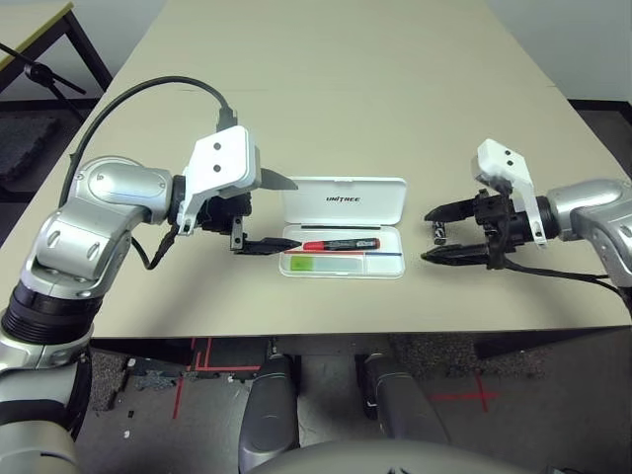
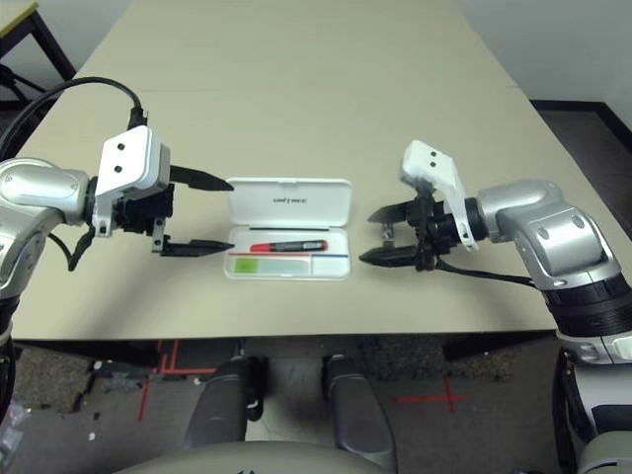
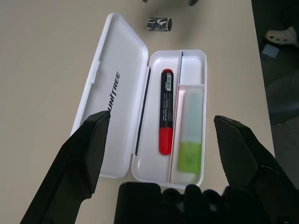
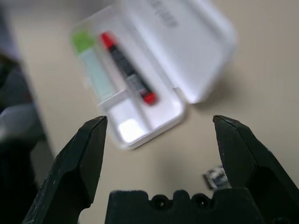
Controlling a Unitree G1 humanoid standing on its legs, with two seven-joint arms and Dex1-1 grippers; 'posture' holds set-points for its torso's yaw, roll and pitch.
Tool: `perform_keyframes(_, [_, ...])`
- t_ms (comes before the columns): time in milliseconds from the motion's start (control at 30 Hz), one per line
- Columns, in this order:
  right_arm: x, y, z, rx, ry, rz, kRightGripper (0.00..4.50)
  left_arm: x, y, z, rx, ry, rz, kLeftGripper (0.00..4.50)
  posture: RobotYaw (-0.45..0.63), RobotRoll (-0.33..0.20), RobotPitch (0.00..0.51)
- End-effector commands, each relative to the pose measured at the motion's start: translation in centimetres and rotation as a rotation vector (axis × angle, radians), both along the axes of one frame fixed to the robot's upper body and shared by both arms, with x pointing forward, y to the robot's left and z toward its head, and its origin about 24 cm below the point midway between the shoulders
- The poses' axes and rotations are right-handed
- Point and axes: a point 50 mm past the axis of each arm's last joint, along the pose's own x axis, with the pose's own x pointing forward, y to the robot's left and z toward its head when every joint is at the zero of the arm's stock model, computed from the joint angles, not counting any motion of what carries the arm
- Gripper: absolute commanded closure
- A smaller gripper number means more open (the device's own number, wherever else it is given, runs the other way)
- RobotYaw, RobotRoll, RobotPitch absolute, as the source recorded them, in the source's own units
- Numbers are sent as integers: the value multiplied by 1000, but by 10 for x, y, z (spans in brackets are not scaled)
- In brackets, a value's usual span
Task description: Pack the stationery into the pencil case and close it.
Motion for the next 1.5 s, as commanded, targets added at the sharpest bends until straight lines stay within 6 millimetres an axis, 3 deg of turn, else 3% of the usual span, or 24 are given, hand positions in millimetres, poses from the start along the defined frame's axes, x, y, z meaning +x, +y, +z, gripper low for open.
perform_keyframes(33, [2,-3,3,8,9,-213,0,-1,-5,-6,-6,15,-19,15,-25,0,165])
perform_keyframes(300, [2,0,-8,-5,80,-710,0,2,-8,-11,3,27,-26,15,-78,0,166])
perform_keyframes(533, [0,5,-23,-16,89,-873,0,6,-6,-8,21,18,-41,15,-97,0,161])
perform_keyframes(933, [-4,25,-50,-60,182,-839,0,3,-5,-7,32,11,-39,15,-66,0,166])
perform_keyframes(1400, [-5,24,-67,-122,262,-806,0,0,-7,-9,26,16,-32,15,-46,0,172])
perform_keyframes(1500, [-5,23,-69,-118,274,-810,590,0,-8,-9,25,18,-33,0,-46,0,171])
